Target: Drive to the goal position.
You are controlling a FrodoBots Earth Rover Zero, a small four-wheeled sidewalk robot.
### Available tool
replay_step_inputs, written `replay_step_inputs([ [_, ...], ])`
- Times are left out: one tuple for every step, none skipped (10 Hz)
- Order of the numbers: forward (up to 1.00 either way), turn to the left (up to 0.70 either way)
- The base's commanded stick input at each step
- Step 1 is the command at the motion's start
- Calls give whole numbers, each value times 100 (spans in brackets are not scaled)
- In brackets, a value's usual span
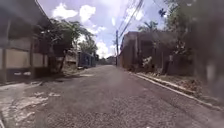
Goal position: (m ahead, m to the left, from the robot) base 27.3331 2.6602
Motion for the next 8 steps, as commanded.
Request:
replay_step_inputs([
  [70,20],
  [70,27],
  [70,27],
  [70,0],
  [70,0],
  [70,0],
  [70,0],
  [70,0],
])
